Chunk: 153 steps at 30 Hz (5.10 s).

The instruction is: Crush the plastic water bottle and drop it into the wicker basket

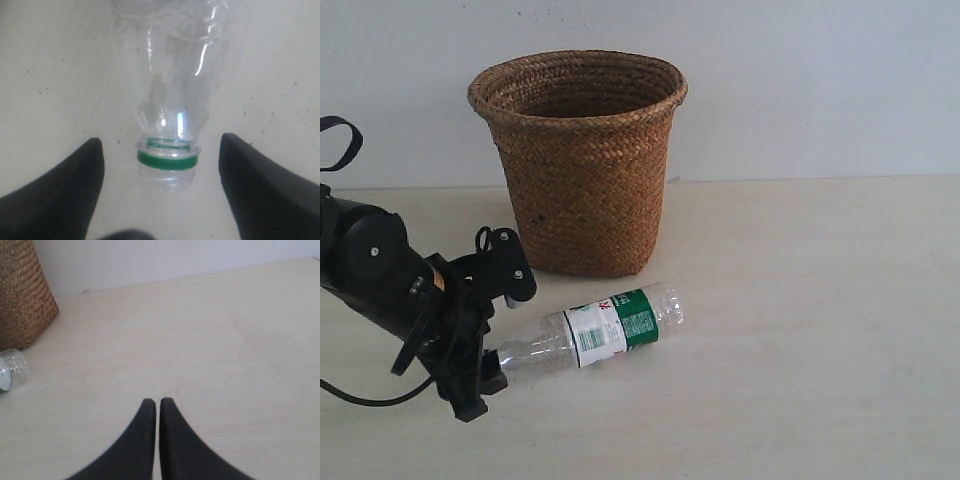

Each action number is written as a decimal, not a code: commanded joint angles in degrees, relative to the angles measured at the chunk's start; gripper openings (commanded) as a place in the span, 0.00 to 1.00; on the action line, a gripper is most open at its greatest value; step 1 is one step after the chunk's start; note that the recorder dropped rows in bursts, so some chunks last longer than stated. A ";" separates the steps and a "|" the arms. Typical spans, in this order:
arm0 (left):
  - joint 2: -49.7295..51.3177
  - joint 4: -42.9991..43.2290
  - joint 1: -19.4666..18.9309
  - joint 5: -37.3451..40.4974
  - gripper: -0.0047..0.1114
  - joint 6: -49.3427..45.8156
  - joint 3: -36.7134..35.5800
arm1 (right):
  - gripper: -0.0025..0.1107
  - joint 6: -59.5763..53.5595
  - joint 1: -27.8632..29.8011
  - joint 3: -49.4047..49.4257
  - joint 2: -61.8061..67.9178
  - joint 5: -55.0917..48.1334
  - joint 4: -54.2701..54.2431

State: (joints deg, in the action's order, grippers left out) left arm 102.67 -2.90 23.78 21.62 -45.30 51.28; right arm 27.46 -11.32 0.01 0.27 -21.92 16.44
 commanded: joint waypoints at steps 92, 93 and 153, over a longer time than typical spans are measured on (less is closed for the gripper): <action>3.64 3.51 0.26 -0.13 0.07 -12.20 0.37 | 0.02 19.34 -28.65 -37.85 71.02 31.03 -0.68; 3.64 3.51 0.26 -0.13 0.07 -12.20 0.37 | 0.02 19.34 -28.65 -39.42 73.46 29.81 -0.68; 3.64 3.37 0.26 -1.31 0.07 -12.20 0.37 | 0.02 5.61 -30.99 -60.30 116.28 -1.00 -14.67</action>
State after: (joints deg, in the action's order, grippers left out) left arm 106.30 1.28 23.78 20.28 -57.66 51.64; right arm 34.01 -42.32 -61.89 113.40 -10.40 2.14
